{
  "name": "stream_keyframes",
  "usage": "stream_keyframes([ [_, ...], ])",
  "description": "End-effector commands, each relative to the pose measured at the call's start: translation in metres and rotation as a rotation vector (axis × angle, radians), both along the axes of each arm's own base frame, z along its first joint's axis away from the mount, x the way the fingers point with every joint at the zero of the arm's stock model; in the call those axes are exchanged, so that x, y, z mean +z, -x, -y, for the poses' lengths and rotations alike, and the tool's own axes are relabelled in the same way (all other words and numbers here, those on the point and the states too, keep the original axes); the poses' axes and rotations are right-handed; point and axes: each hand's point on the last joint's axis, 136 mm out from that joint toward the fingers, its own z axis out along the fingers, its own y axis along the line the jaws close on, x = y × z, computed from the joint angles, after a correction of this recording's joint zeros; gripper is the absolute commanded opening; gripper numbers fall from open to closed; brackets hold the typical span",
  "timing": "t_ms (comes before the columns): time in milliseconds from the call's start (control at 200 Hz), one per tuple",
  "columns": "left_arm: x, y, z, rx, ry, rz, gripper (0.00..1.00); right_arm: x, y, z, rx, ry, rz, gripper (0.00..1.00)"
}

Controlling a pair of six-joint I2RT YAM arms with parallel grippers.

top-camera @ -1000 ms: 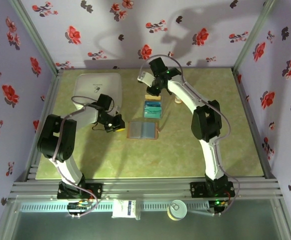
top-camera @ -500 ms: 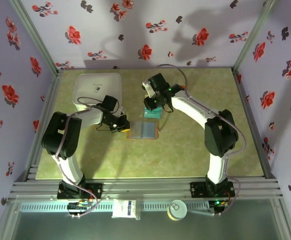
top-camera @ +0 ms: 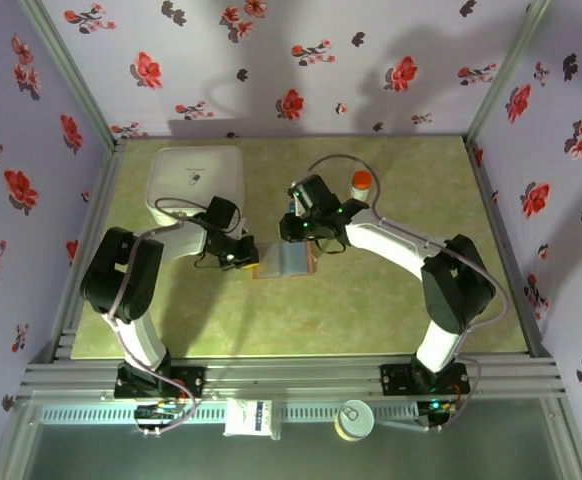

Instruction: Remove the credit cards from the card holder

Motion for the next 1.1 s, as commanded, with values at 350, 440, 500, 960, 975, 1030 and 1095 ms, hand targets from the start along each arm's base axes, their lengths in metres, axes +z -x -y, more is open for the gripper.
stream_keyframes([
  [350, 0.010, 0.021, -0.012, 0.027, -0.046, -0.004, 0.06, -0.035, 0.017, -0.064, -0.006, -0.116, -0.134, 0.20],
  [440, 0.002, 0.026, -0.011, 0.025, -0.050, -0.018, 0.06, -0.042, 0.019, -0.065, 0.003, -0.096, -0.158, 0.20],
  [500, -0.004, 0.029, -0.009, 0.021, -0.045, -0.033, 0.06, -0.043, 0.018, -0.066, 0.003, -0.082, -0.169, 0.20],
  [960, 0.000, 0.018, -0.028, 0.022, -0.156, 0.018, 0.05, -0.070, 0.028, -0.068, -0.018, -0.029, -0.318, 0.31],
  [975, 0.001, 0.017, -0.029, 0.022, -0.156, 0.020, 0.05, -0.072, 0.028, -0.069, -0.022, -0.027, -0.325, 0.32],
  [1030, 0.003, 0.015, -0.029, 0.023, -0.154, 0.023, 0.05, -0.077, 0.030, -0.069, -0.028, -0.021, -0.348, 0.32],
  [1095, 0.003, 0.014, -0.030, 0.021, -0.157, 0.020, 0.05, -0.082, 0.030, -0.067, -0.043, -0.014, -0.360, 0.32],
])
